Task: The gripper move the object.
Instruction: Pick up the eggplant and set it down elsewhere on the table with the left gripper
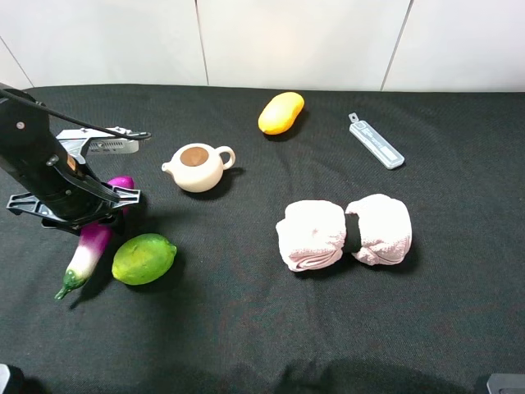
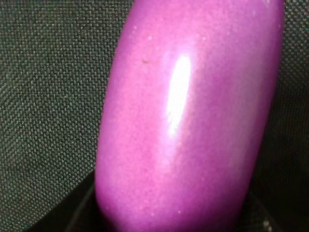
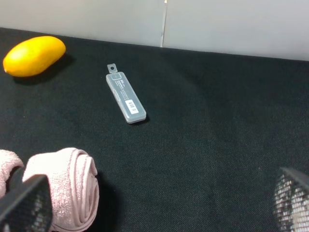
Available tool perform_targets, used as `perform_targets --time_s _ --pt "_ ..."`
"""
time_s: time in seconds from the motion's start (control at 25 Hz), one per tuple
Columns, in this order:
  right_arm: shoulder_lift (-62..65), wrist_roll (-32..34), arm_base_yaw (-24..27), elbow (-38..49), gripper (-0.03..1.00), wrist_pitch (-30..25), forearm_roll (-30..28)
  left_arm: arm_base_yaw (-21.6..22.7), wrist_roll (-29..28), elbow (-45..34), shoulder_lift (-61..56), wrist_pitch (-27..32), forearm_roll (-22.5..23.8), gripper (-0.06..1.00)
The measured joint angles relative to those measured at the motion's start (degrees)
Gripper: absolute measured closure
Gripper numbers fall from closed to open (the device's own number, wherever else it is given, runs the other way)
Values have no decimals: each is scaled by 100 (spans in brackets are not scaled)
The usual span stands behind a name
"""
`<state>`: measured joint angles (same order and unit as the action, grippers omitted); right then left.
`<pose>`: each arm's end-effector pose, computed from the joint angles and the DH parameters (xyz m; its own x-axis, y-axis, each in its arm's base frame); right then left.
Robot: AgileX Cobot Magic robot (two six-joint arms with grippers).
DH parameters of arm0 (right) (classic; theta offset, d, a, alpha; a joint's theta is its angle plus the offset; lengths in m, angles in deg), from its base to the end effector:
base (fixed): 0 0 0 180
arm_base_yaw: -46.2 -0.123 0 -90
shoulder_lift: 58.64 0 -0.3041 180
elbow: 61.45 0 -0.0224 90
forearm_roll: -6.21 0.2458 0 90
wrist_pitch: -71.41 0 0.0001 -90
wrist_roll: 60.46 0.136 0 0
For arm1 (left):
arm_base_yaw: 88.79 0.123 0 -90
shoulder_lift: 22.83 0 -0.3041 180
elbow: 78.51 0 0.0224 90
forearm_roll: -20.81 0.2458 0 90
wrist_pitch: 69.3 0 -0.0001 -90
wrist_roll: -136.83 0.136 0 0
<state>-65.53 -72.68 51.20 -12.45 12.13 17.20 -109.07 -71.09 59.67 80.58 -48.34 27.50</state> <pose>0.0128 0.0213 0.2597 -0.4065 -0.0775 -0.9104 -0.1095 0.9934 -0.0357 0.2475 -0.0854 0.0978 -0.9704 -0.0347 -0.2388 -0.0231 0.9984 -0.0514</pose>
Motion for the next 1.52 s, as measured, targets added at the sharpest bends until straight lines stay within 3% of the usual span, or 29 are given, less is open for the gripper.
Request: perform_targets --time_s 1.52 --pt "0 0 0 0 27 0 0 37 163 0 341 -174 141 38"
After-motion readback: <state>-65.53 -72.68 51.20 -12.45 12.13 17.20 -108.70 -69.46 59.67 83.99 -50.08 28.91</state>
